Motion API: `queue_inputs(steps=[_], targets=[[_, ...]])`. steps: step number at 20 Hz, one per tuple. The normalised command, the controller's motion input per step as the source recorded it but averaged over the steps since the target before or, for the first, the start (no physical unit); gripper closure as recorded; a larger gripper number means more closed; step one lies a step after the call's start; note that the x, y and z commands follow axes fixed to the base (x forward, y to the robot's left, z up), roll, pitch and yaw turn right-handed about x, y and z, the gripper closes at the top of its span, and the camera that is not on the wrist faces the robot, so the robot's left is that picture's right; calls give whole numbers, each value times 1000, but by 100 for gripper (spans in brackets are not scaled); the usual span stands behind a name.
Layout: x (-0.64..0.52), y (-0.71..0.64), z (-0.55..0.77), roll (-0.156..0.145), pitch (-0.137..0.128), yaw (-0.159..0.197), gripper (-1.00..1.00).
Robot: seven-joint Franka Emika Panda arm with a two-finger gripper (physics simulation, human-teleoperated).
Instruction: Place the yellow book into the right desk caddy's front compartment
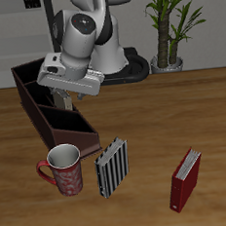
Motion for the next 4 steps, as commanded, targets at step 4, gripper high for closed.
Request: queue_inputs(steps=[4], targets=[[15,42,90,4,-15,0,-100]])
